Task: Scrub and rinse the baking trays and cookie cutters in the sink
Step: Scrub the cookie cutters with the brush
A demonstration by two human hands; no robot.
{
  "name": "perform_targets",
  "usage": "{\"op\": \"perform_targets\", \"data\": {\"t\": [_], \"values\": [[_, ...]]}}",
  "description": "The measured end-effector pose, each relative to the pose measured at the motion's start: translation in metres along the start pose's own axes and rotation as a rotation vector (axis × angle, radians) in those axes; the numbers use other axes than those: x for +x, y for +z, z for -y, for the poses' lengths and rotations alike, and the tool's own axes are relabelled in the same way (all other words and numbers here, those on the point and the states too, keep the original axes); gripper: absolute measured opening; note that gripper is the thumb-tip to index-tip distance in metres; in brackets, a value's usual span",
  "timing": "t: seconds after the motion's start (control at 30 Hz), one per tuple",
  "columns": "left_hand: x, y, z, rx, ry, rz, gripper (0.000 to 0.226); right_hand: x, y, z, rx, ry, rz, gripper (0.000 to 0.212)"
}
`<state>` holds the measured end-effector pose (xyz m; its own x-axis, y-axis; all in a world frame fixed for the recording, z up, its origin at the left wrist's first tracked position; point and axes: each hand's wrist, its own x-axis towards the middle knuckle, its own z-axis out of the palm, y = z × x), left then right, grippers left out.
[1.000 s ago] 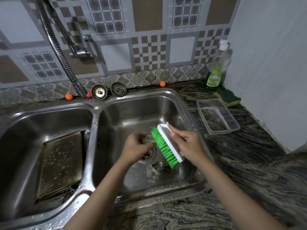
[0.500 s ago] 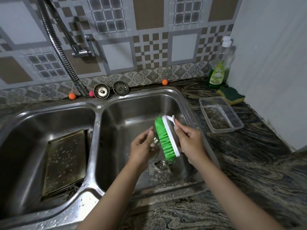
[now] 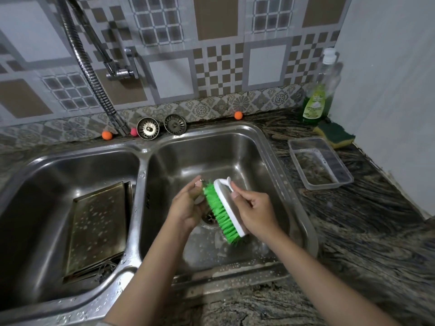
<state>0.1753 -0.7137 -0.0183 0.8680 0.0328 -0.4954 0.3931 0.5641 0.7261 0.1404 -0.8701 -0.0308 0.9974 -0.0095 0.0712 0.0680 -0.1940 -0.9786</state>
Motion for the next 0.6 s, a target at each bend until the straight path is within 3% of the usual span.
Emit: {"op": "perform_targets", "data": {"t": [0.23, 0.5, 0.53, 0.6], "values": [[-0.007, -0.005, 0.004, 0.139, -0.085, 0.175, 0.03, 0.033, 0.0, 0.018, 0.017, -0.027, -0.16, 0.029], [-0.003, -0.042, -0.012, 0.085, -0.051, 0.036, 0.023, -0.006, 0.03, 0.005, 0.003, -0.041, 0.047, 0.032], [-0.006, -0.052, -0.013, 0.058, -0.056, 0.047, 0.027, -0.005, 0.029, 0.008, -0.004, -0.038, 0.082, 0.032], [-0.011, -0.078, -0.023, -0.045, -0.027, 0.113, 0.061, -0.002, 0.025, 0.009, -0.024, -0.045, 0.12, 0.031]]}}
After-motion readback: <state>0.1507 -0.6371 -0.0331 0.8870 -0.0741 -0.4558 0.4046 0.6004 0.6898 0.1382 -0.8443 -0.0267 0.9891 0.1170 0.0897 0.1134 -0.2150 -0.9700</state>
